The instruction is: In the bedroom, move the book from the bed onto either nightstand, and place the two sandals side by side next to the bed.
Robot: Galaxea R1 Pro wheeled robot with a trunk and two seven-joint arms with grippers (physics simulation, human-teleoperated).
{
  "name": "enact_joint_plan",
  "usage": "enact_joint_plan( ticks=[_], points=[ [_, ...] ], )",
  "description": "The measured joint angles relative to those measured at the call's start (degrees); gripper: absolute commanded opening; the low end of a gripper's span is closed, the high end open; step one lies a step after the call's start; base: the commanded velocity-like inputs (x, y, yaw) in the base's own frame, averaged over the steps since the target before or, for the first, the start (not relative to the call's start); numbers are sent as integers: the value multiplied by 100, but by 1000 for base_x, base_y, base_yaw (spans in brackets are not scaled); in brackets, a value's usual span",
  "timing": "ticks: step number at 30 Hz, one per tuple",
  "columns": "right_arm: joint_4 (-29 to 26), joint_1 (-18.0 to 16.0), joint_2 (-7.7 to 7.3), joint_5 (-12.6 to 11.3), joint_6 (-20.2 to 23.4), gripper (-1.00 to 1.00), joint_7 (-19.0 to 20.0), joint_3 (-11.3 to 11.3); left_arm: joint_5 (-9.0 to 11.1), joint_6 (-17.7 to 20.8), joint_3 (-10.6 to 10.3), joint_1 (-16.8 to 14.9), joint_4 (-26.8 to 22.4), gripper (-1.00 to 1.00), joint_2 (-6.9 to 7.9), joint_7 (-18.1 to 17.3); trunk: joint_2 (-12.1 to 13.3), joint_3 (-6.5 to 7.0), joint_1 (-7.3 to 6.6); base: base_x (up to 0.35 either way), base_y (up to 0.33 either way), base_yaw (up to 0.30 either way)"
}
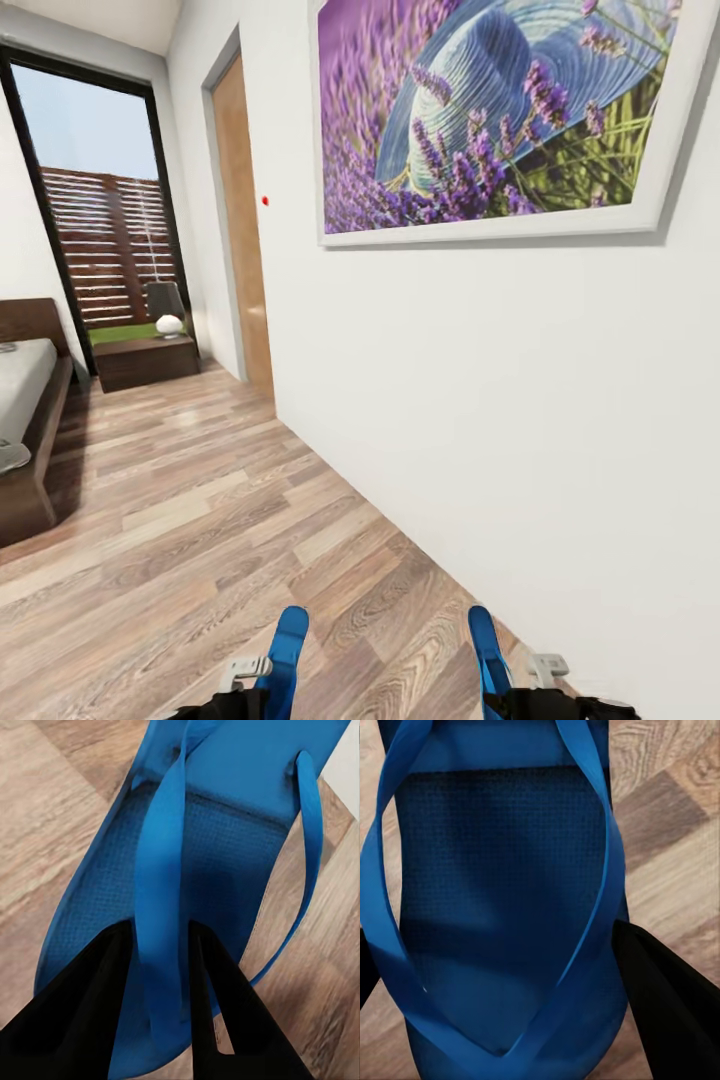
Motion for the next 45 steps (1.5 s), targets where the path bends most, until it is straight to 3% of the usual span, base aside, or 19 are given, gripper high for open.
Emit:
enact_joint_plan(
  ticks=[32, 36, 40, 45],
  points=[
    [2, 1, 0, 4, 0, -100, -7, 0, 27, -3, 14, 0, 5, -100, 11, 0, 0, 0, 0, 0, 0, 294],
    [2, 0, 0, 4, 0, -100, -7, 0, 337, -10, 56, 1, 1, -100, 29, -8, 0, 0, 0, 0, 0, 294],
    [4, 0, 0, 4, 0, -100, -6, 1, 843, -21, 69, 2, -2, -100, 57, -16, 0, 0, 0, 0, 0, 294],
    [3, 1, 0, 4, 0, -100, -2, 0, 1003, -17, 63, 0, -1, -100, 77, -19, 0, 0, 0, 0, 0, 294]
  ],
)
